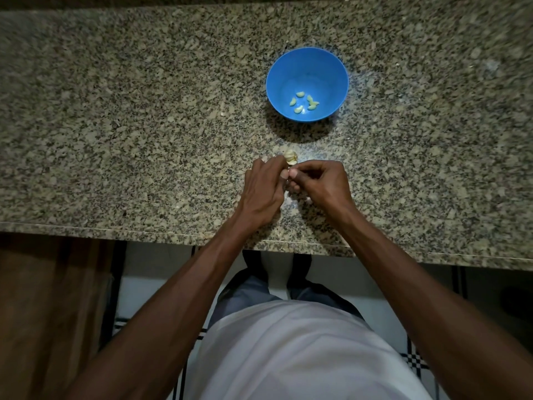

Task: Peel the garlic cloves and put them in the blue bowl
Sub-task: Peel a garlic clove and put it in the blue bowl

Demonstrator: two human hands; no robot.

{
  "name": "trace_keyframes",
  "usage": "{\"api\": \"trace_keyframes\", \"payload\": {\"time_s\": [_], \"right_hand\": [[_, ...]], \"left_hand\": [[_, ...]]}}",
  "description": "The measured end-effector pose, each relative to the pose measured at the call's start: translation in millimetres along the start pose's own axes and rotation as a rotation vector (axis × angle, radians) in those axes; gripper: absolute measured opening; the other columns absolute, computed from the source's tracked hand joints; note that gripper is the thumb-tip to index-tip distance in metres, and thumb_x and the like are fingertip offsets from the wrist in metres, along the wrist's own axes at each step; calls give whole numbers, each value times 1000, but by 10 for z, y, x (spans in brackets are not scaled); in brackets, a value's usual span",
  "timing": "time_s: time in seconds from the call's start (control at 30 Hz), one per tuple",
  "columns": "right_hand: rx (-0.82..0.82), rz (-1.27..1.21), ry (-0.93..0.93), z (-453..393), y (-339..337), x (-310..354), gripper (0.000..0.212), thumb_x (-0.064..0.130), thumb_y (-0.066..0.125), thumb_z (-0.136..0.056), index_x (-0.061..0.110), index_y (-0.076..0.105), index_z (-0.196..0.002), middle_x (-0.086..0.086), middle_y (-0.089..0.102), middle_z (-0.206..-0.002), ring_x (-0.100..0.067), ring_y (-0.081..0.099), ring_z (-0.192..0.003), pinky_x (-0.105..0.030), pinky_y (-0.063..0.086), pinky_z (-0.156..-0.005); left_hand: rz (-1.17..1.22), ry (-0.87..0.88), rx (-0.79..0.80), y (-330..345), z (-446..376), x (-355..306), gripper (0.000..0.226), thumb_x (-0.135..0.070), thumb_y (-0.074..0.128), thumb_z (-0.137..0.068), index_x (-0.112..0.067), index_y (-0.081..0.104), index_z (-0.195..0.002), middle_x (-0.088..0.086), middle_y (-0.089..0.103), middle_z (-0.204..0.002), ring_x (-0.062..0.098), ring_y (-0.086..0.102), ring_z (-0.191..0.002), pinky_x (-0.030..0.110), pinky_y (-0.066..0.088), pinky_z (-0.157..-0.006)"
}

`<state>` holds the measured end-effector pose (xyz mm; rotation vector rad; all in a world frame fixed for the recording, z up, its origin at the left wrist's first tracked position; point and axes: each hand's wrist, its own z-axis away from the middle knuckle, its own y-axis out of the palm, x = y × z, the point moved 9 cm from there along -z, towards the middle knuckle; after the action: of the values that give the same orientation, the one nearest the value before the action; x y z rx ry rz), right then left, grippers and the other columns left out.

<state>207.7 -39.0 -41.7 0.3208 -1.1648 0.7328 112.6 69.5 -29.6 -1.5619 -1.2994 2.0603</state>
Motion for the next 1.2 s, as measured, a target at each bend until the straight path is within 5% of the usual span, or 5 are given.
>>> {"api": "trace_keyframes", "payload": {"time_s": [0.3, 0.4, 0.67, 0.87, 1.2], "right_hand": [[-94, 58, -92, 45, 24, 78, 5, 10, 78, -93, 7, 82, -92, -2, 79, -77, -16, 76, -70, -26, 62, -65], [-107, 41, -86, 62, 41, 48, 6, 10, 78, -93, 6, 82, -92, -3, 79, -77, -15, 75, -69, -24, 61, -65], [-126, 58, -112, 49, 61, 64, 5, 13, 79, -92, 10, 83, -93, 1, 79, -80, -13, 77, -74, -27, 63, -70], [-74, -204, 52, 46, 113, -168, 16, 9, 78, -93, 1, 79, -107, -10, 81, -95, -18, 78, -86, -27, 62, -76], [-40, -334, 220, 14, 154, -341, 15, 14, 80, -92, 2, 81, -101, -10, 80, -85, -12, 73, -74, -26, 60, -75]], "left_hand": [[177, -231, 86, 110, 57, 57, 22, -46, 21, -112, -34, 36, -101, 0, 53, -103, 24, 47, -102, 47, 40, -90], [286, -278, 101, 134, 73, 72, 22, -41, 26, -114, -31, 39, -99, -9, 53, -95, 16, 49, -91, 45, 42, -85], [679, -480, 45, 188, 74, 132, 21, -17, 41, -111, -18, 43, -90, 0, 54, -88, 15, 51, -82, 37, 44, -75], [638, -453, 12, 164, 118, 172, 21, -28, 42, -112, -15, 46, -97, 12, 64, -99, 19, 58, -86, 39, 50, -74], [327, -225, 31, 6, 125, 114, 15, -34, 41, -112, -27, 44, -98, -10, 52, -79, 9, 47, -71, 51, 43, -82]]}}
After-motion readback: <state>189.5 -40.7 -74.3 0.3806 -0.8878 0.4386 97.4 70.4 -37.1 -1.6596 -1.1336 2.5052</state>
